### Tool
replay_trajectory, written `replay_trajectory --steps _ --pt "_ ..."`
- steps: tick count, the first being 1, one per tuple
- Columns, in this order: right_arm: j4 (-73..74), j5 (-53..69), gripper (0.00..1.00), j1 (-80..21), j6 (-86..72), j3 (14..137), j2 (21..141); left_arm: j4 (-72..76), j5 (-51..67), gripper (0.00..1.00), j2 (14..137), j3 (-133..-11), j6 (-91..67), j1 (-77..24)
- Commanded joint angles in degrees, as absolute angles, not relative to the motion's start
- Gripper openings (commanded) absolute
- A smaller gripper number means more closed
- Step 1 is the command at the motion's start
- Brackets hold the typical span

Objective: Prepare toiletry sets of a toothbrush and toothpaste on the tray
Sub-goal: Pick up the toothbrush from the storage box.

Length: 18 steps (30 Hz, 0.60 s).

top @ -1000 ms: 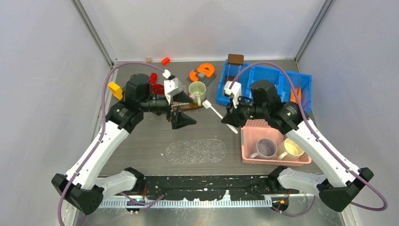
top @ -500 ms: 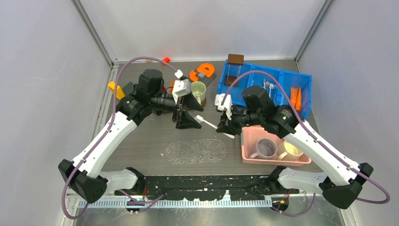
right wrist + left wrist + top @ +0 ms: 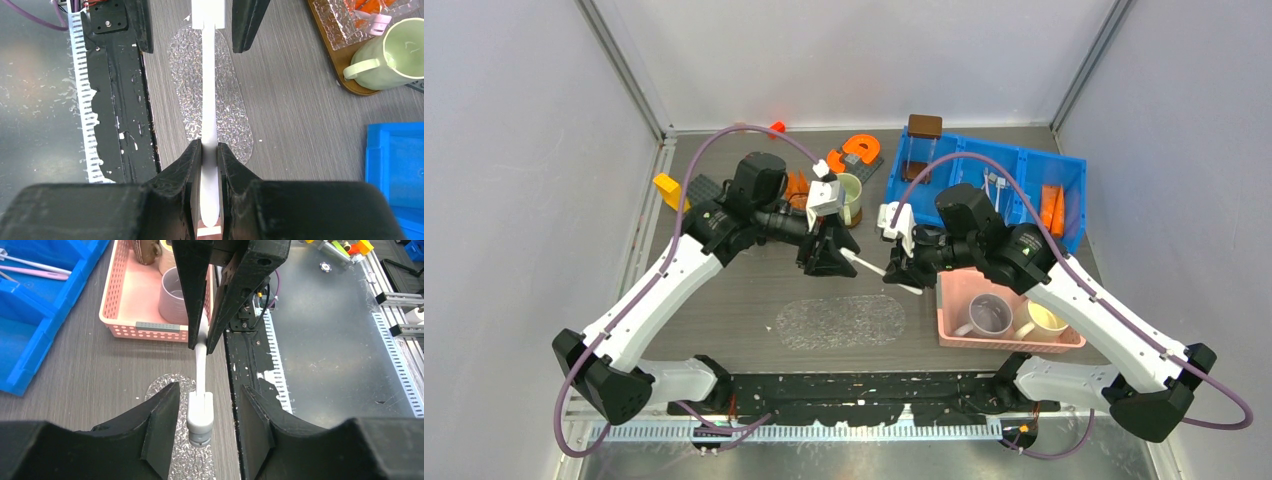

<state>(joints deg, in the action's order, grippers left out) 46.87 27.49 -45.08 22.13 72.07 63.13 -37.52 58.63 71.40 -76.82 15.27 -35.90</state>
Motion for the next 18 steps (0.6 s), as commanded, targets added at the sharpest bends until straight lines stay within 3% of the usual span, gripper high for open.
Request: replay_trajectory --steps 1,8,11,13,14,17,18 --pt "45.9 26.9 0.01 -45.6 22.6 73.2 62.6 -39.1 57.3 0.48 71.1 -79.0 16.7 -36.2" --pt "45.7 26.5 0.01 -45.8 22.6 73.0 62.6 -39.2 57.1 0.27 71.0 -79.3 16.7 -36.5" --pt "45.6 26.0 0.02 -45.7 22.4 72.8 62.8 -39.2 57.2 0.13 70.9 -79.2 16.5 -36.6" --pt "45.2 25.3 0.08 -45.8 21.9 72.8 63.0 -39.0 57.1 0.03 70.9 -78.8 16.2 -36.7" --pt "44.9 24.8 0.16 -45.7 21.8 72.7 63.1 -38.9 57.0 0.00 70.8 -78.5 16.1 -36.7" --pt "44.3 23.5 0.33 -45.7 21.0 72.4 63.0 -38.1 55.3 0.00 70.1 -77.2 15.1 -36.7" --pt "44.3 22.7 0.43 -45.7 20.9 72.3 62.8 -37.5 54.1 0.00 69.6 -76.7 14.6 -36.7"
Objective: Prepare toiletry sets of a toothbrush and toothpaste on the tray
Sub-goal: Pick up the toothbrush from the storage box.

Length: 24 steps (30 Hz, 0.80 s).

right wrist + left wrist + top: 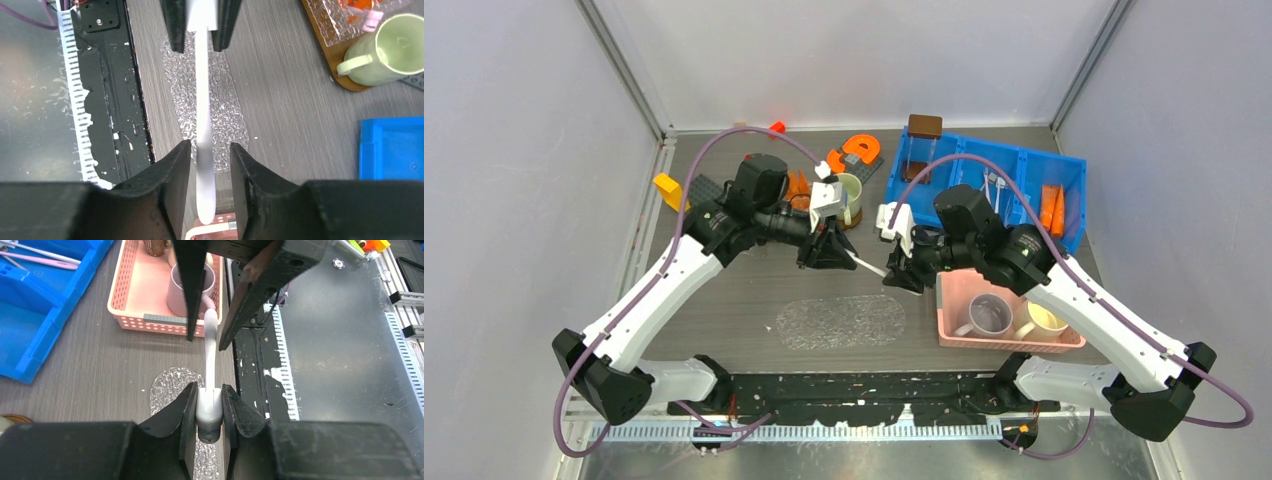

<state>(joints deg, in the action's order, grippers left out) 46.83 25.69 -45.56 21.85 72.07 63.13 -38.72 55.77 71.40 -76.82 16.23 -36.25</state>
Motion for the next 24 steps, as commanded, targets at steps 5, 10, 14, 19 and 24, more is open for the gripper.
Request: replay_trajectory --steps 5,10,14,19,24 --pt "43.8 15.2 0.60 -45.7 19.6 71.4 61.2 -30.5 44.3 0.00 64.9 -71.2 9.5 -36.7" --pt "41.8 7.4 0.77 -45.7 16.8 70.3 58.5 -24.3 31.3 0.00 59.9 -65.9 3.8 -36.7" --pt "40.5 -0.7 0.82 -45.7 13.9 69.3 56.0 -20.9 21.0 0.00 55.4 -61.4 0.6 -36.7" --pt "39.0 -11.0 0.88 -45.7 10.1 67.0 51.8 -21.0 5.6 0.00 50.6 -57.4 -2.8 -36.7" --pt "35.1 -24.1 0.96 -45.7 7.7 62.8 46.2 -22.3 -5.7 0.00 45.6 -54.4 -4.3 -36.7"
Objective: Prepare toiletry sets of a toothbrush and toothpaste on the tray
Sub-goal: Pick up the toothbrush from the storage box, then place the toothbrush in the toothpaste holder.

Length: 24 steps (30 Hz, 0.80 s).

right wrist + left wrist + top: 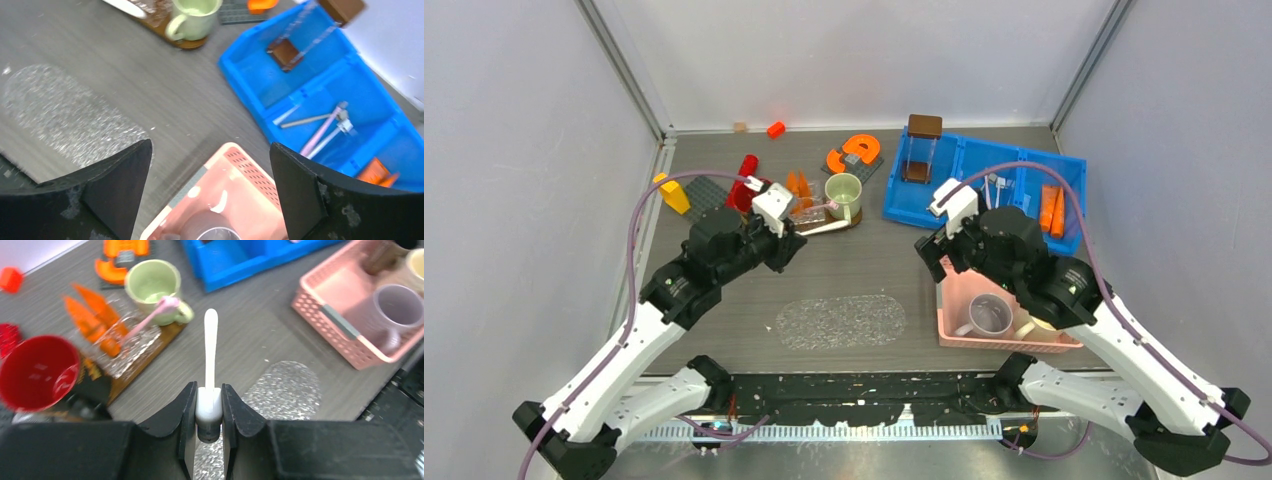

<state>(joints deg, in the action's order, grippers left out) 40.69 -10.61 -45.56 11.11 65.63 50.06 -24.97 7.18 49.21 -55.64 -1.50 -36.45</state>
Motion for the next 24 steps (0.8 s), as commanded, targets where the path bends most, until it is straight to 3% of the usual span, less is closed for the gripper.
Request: replay_trajectory --steps 1,10,18,24 --pt "34.5 -25.6 0.97 -45.7 7.6 62.1 45.5 -22.7 -7.3 0.00 44.8 -54.1 -4.5 -36.7" --pt "29.0 -40.5 1.00 -45.7 7.7 55.6 36.5 -26.1 -21.0 0.00 40.6 -52.2 -6.8 -36.7" --pt "22.0 -51.6 1.00 -45.7 10.0 49.6 32.4 -24.4 -24.8 0.00 43.8 -50.5 -9.2 -36.7" --pt "18.7 -52.8 1.00 -45.7 11.1 46.2 30.3 -20.3 -23.8 0.00 47.3 -49.5 -11.1 -36.7"
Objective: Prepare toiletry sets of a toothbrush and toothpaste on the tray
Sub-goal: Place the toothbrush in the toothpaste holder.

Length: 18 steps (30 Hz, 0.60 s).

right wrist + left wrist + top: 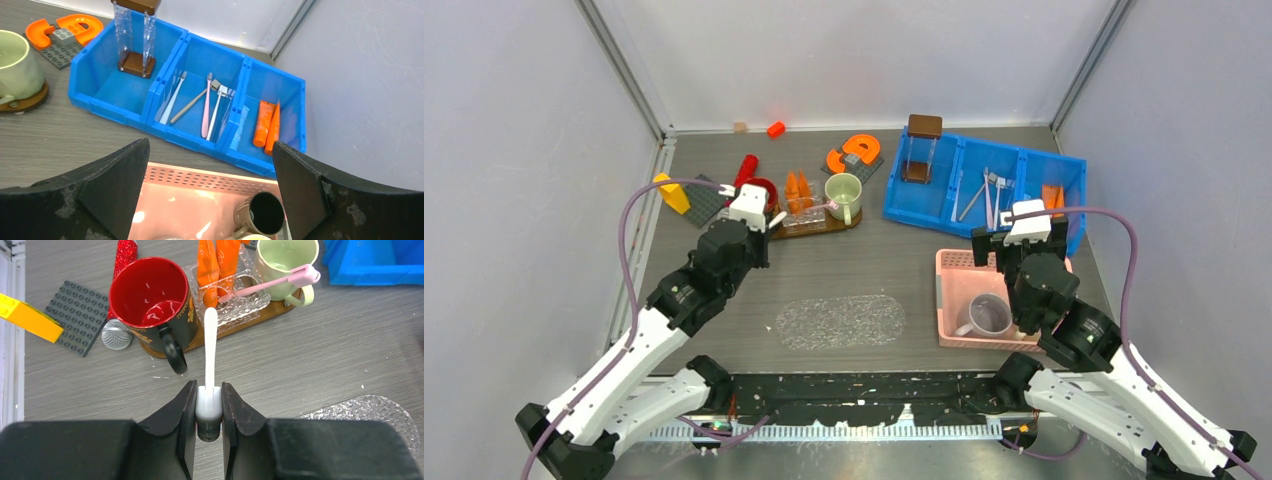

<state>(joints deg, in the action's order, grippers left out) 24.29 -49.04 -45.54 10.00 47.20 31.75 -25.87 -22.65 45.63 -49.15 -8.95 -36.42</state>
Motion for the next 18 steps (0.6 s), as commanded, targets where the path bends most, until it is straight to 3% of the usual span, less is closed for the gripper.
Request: replay_trajectory --steps 1,18 --pt "18.3 -52.9 1.00 -45.7 11.1 45.7 30.2 -20.0 -23.8 0.00 48.0 -49.6 -11.2 -36.7" --pt "17.1 -52.1 1.00 -45.7 11.5 43.5 29.3 -12.4 -22.4 0.00 57.1 -50.1 -11.4 -33.9"
